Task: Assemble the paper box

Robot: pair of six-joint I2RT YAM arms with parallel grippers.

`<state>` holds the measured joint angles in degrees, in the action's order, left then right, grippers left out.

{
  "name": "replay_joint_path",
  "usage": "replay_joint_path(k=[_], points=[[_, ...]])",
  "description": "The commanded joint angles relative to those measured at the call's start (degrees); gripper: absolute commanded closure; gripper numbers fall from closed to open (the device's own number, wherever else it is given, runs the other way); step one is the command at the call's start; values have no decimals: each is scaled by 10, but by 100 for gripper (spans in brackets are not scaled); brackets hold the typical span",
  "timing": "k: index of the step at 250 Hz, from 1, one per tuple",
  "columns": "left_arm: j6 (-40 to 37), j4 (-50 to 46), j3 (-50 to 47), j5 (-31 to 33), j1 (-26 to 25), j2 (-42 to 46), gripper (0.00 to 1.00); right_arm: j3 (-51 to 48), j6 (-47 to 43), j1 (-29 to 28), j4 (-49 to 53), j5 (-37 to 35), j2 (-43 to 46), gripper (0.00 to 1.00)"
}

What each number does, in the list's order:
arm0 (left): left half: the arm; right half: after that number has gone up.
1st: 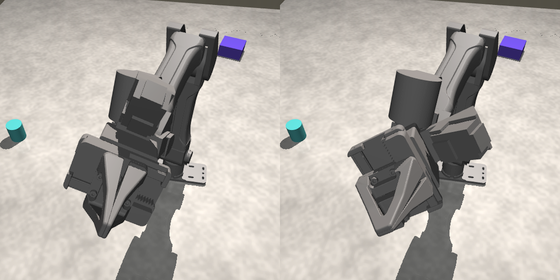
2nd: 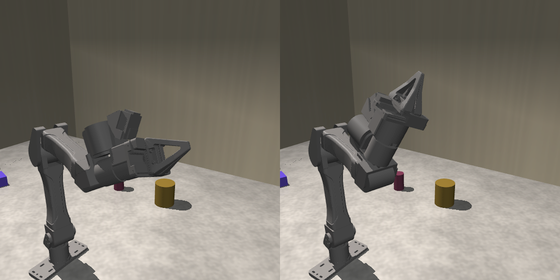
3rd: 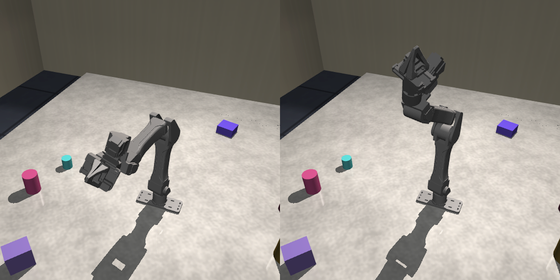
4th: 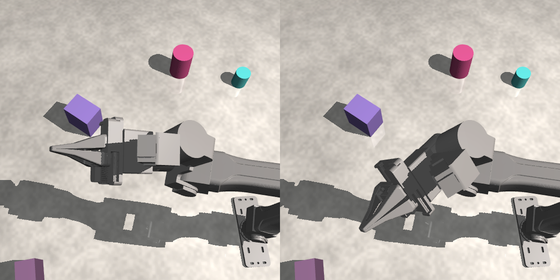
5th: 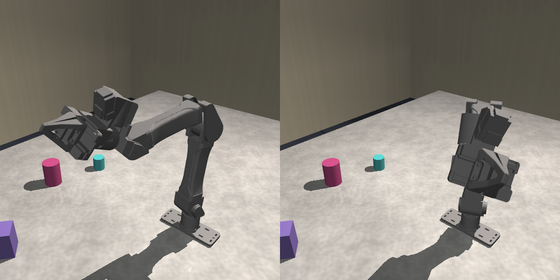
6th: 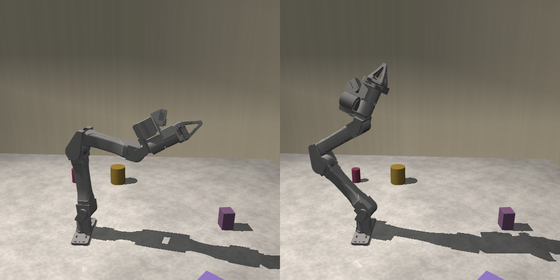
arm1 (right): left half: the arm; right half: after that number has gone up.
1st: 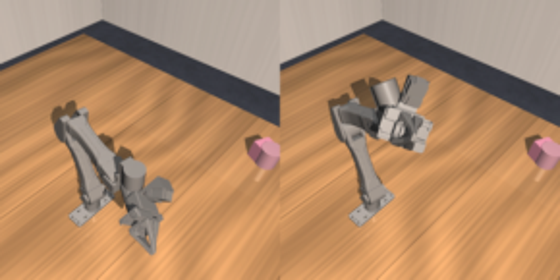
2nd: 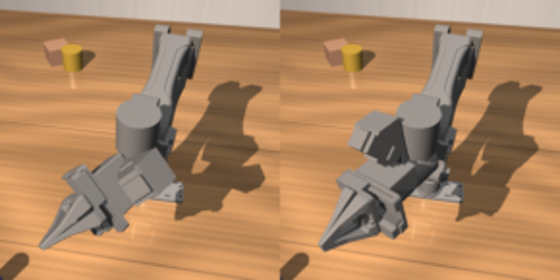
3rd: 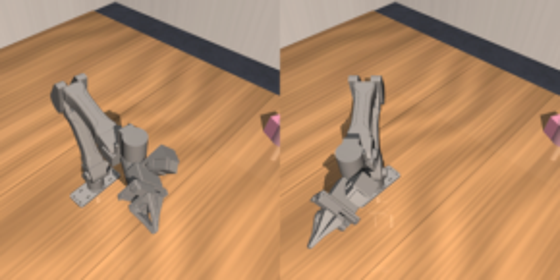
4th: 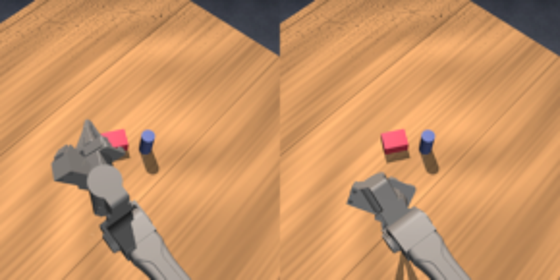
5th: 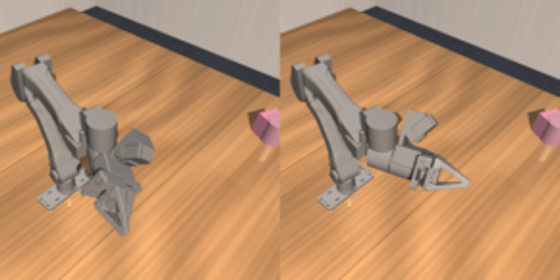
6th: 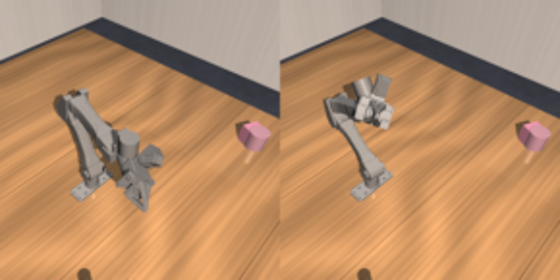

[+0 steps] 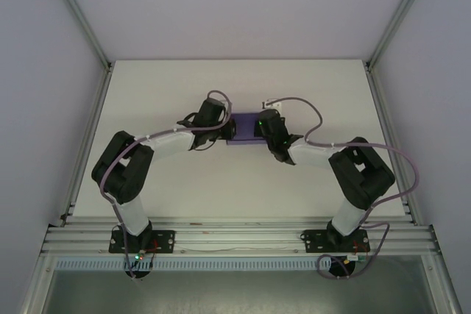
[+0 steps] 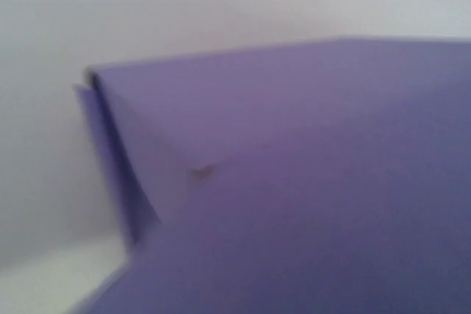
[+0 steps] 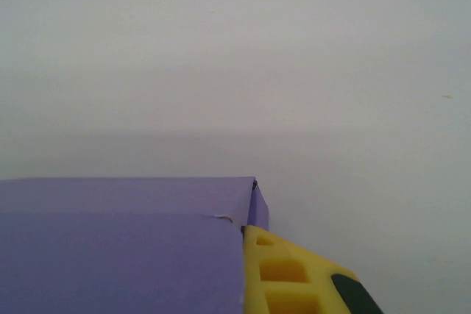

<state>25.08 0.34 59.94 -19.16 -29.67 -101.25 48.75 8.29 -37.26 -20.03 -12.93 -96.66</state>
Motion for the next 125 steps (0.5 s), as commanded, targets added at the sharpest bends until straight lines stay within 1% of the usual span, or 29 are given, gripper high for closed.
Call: replay_joint_path(k=[1, 22, 55, 67, 106, 125], points=[[-1, -35, -13, -6, -6, 12, 90, -24, -26, -13, 11, 31, 6, 100], [-1, -40, -21, -3, -6, 24, 84, -28, -31, -14, 17, 23, 6, 100], [-1, -45, -39, -8, -6, 62, 69, -34, -38, -15, 23, 4, 4, 100], [1, -50, -44, -9, -6, 80, 61, -38, -42, -17, 23, 4, 5, 100], [13, -64, -58, -41, -6, 150, 42, -45, -49, -22, 23, -7, 2, 100], [18, -77, -61, -52, -6, 187, 40, -46, -49, -23, 26, -14, -1, 100]])
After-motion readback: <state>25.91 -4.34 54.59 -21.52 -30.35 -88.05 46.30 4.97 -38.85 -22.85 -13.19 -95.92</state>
